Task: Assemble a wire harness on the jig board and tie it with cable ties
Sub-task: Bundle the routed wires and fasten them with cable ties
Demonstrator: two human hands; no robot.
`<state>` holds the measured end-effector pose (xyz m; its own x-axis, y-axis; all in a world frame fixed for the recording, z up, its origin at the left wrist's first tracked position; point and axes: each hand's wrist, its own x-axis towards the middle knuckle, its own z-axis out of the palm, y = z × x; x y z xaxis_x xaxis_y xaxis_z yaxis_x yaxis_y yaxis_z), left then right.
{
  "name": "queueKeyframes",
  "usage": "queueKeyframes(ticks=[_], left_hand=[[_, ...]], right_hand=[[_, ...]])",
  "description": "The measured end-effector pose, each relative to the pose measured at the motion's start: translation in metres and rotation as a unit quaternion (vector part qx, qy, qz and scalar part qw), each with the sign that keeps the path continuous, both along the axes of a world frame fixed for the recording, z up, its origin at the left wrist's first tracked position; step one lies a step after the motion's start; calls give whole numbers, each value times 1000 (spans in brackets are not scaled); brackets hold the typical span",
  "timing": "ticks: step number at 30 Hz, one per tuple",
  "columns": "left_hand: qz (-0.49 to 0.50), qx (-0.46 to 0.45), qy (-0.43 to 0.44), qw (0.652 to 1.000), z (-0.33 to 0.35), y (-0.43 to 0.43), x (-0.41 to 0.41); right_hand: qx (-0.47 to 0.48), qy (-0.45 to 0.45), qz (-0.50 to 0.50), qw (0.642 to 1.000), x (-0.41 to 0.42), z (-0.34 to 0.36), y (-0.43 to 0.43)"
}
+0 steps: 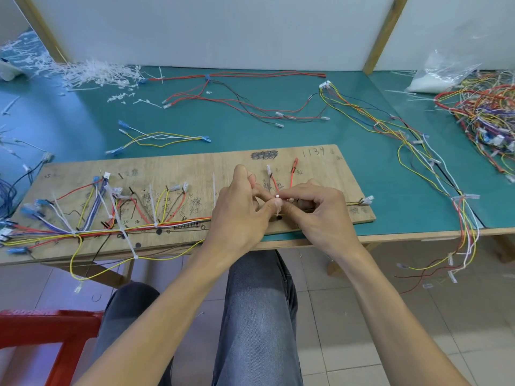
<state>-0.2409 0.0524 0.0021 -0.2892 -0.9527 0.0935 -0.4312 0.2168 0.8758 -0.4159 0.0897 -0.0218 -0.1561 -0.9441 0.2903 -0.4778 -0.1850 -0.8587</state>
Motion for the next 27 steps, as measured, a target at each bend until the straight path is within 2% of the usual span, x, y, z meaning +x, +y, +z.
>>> queueKeyframes(ticks=[8,12,21,27], left_hand=[[29,-5,7,1000,-1,-3,-1],[5,-8,-24,1000,3,-7,0],[-50,-20,-75,996,14,-21,1],[-107,39,-59,992,19,-35,3]], right_hand=[[-15,67,46,997,-3,1,4],[-15,96,65,993,-5,2,3],[-46,99,56,992,-5,-4,1],[-34,67,50,996,-2,-1,-2]])
